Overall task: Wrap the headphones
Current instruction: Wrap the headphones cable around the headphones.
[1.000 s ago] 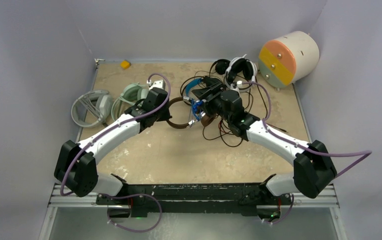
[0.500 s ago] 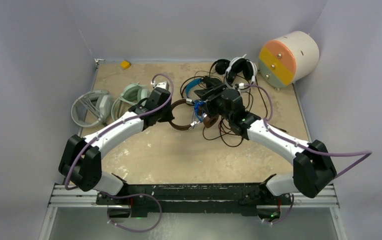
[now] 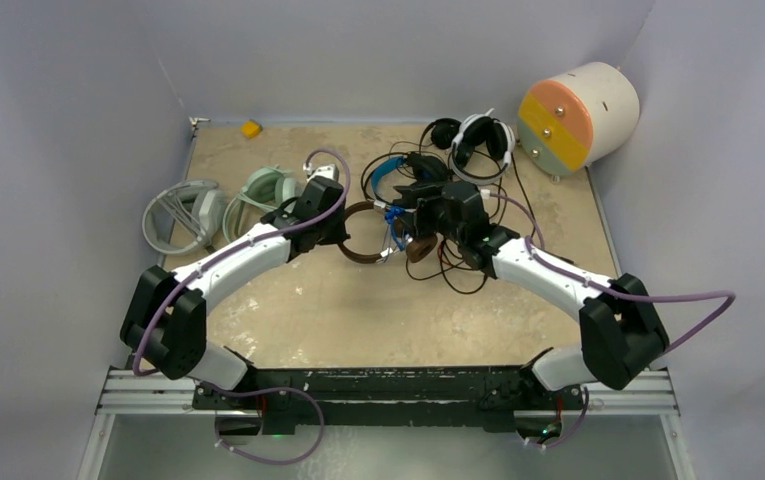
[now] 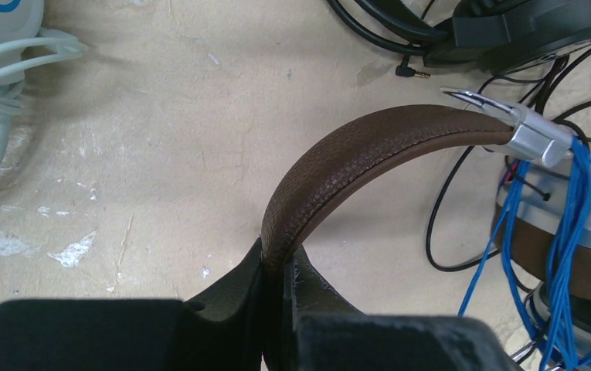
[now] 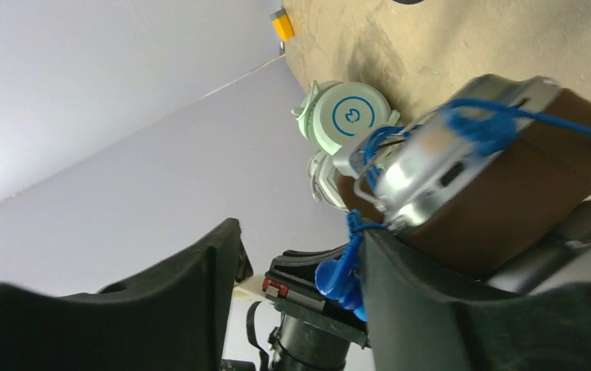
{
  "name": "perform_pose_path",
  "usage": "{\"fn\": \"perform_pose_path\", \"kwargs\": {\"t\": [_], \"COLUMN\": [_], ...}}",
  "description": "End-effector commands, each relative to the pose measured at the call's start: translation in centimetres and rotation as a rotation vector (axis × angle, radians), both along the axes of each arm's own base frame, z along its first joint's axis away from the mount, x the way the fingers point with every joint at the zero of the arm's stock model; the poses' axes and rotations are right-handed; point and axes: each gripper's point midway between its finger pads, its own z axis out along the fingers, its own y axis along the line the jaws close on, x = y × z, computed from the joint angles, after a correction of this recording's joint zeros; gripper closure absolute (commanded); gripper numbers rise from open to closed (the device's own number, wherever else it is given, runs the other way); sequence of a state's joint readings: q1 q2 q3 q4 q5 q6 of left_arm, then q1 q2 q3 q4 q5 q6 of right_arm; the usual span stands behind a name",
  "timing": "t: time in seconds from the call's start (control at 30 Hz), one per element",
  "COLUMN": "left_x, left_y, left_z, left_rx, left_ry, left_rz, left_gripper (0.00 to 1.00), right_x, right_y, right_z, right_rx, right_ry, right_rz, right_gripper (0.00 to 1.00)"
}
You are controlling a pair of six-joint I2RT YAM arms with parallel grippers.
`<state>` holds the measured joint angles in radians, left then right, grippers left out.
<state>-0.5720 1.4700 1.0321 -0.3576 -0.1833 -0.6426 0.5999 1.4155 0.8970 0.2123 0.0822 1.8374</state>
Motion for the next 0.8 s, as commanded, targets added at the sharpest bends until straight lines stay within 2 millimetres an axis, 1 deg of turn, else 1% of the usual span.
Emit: {"fn": "perform_pose_path", "kwargs": {"t": [0.0,0.07,0.17,0.23,0.3,0.37,0.4,0.5,0.57,0.63,0.77], "left_x": [1.0,1.0,1.1,1.1,1.3,1.5,1.7,2.0,2.3,3.1,3.1], "left_y": [-1.3,-1.3,-1.2,-1.3,-1.1,-1.0,-1.0,-0.5,-0.2,0.2,1.9], "left_z": [1.4,1.3,1.0,0.9,0.9,1.2,1.4,1.5,1.8,2.5,2.7], "left_rx": [-0.048,-0.044,-0.038,-0.034,-0.035,-0.047,-0.058,-0.079,-0.08,-0.066,0.04], "left_ry": [-0.067,-0.067,-0.067,-0.072,-0.084,-0.107,-0.124,-0.179,-0.231,-0.321,-0.464], "left_rz": [-0.007,-0.006,-0.002,0.0,0.017,0.041,0.056,0.105,0.136,0.182,0.267], "left_gripper": [1.0,1.0,1.0,1.0,1.0,1.0,1.0,1.0,1.0,1.0,1.0], "right_x": [0.8,0.8,0.8,0.6,0.4,0.5,0.5,0.9,1.2,1.2,1.2], "right_y": [0.0,-0.1,-0.4,-1.0,-1.4,-1.5,-1.4,-0.8,-0.4,-0.1,0.0], "right_z": [0.0,0.0,-0.1,-0.9,-2.1,-3.0,-3.1,-3.1,-2.9,-2.8,-3.1], "right_rx": [0.123,0.12,0.123,0.122,0.136,0.148,0.158,0.181,0.196,0.204,0.222], "right_ry": [0.071,0.075,0.106,0.165,0.246,0.302,0.326,0.355,0.357,0.363,0.381], "right_rz": [-0.067,-0.075,-0.098,-0.137,-0.183,-0.206,-0.205,-0.186,-0.177,-0.168,-0.175], "right_gripper": [0.47,0.52,0.54,0.6,0.61,0.56,0.52,0.44,0.43,0.42,0.4]}}
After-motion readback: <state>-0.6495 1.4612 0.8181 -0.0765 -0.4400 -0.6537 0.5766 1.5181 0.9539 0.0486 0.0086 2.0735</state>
